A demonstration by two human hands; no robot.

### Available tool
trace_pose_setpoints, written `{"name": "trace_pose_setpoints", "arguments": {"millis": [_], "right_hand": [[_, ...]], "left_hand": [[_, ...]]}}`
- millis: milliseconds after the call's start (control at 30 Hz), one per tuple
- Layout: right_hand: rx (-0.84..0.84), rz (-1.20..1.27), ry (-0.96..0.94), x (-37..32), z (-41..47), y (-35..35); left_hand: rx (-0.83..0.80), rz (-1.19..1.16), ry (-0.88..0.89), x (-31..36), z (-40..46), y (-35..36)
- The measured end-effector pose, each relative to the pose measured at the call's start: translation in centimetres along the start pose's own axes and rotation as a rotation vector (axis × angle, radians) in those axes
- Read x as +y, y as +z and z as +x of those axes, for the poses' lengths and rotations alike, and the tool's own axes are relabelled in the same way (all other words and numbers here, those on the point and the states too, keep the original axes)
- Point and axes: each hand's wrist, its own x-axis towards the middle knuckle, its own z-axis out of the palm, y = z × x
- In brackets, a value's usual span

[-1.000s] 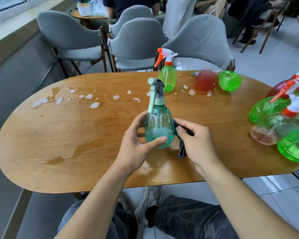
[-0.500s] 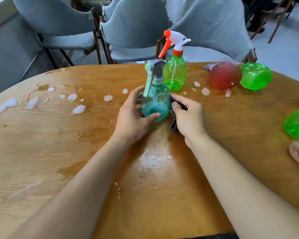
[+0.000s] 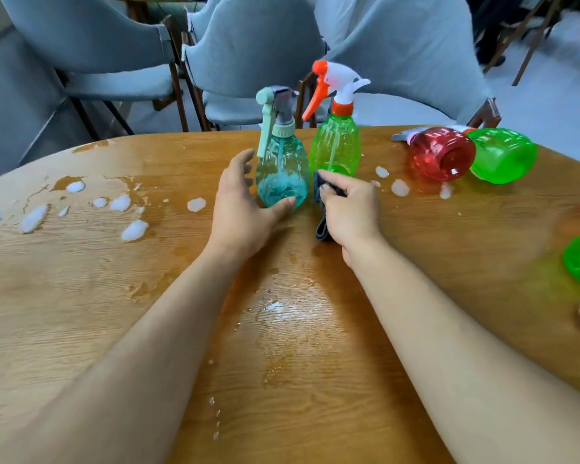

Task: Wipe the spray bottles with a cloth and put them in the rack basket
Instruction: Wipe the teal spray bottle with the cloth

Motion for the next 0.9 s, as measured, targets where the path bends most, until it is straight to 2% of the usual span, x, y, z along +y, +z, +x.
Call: {"name": "trace_pose_setpoints", "arguments": {"millis": [133, 300, 467, 667, 900], "right_hand": [[0.023, -0.026, 0.008, -0.5, -2.4, -4.7], [0.123, -0.011, 0.044, -0.3, -5.4, -12.4], [0.222, 0.001, 0.030, -0.2, -7.4, -18.5], [0.269, 0.033, 0.026, 1.0, -6.9, -21.8], [0.326, 0.084, 0.064, 3.6, -3.0, -22.3]], "left_hand": [[0.050, 0.010, -0.069, 1.1, -3.8, 0.2], [-0.022, 0.017, -0.065, 4.3, -8.1, 2.8], [-0.122, 0.012, 0.024, 8.9, -9.6, 7.7], [-0.203, 0.032, 0.142, 13.3, -7.7, 13.3], [-0.253, 0.193, 0.266, 14.2, -1.1, 20.3]]}}
